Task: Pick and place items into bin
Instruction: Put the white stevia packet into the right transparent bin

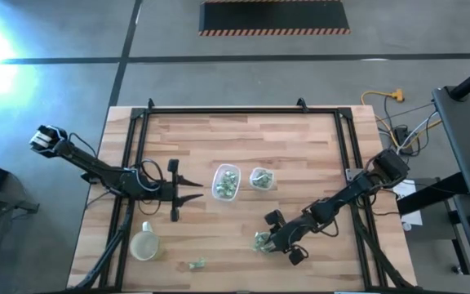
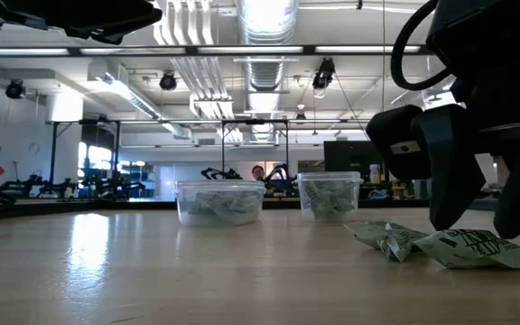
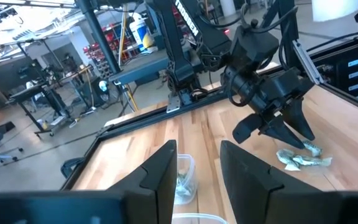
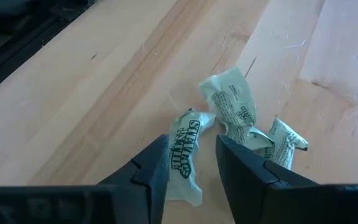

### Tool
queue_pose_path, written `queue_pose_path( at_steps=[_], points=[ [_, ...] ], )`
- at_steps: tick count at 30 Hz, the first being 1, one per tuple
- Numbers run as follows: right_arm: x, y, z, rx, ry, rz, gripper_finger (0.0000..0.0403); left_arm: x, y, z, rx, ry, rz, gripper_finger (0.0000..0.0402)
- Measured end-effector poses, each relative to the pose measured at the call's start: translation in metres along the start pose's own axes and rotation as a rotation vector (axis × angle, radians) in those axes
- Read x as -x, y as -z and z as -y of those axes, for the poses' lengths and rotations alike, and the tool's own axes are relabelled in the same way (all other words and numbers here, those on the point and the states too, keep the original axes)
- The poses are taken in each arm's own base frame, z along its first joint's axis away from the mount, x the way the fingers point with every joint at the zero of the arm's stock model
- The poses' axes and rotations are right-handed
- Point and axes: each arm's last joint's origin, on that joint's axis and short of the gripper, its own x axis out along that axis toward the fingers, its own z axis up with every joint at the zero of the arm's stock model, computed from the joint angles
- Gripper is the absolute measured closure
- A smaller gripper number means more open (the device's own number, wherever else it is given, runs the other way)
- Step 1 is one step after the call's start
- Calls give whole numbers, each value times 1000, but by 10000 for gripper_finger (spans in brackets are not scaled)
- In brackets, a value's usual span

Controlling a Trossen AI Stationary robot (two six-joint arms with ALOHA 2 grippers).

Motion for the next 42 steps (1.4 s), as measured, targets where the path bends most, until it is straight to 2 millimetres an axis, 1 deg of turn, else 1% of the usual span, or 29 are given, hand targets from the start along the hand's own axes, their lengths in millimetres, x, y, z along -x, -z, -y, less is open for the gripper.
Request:
queue_pose_path(
  at_steps=[5, 13, 20, 25, 31, 33, 35, 38, 42],
  points=[
    [0, 0, 0, 0, -1, -3, 289, 0, 0, 0, 0, 0, 0, 295],
    [0, 4, 0, 0, 1, -44, 316, 0, 0, 0, 1, 0, 0, 295],
    [0, 4, 0, 65, 0, -43, 356, 0, 0, 0, 1, 0, 0, 295],
    [0, -4, 0, 121, -1, -17, 390, 0, 0, 0, 1, 0, -1, 295],
    [3, -16, -1, 180, 1, 16, 394, 0, 1, 0, 0, 0, -2, 295],
    [7, -21, -1, 216, 7, 10, 394, -1, 1, 1, -2, 2, -6, 295],
    [15, -27, 0, 244, 65, -18, 394, -1, 2, 1, -3, 2, -7, 295],
    [34, -35, 5, 269, 217, -69, 394, -4, 2, 2, -1, 1, -3, 295],
    [64, -47, 11, 283, 459, -72, 394, -6, 1, 4, 2, -3, 9, 295]
  ],
)
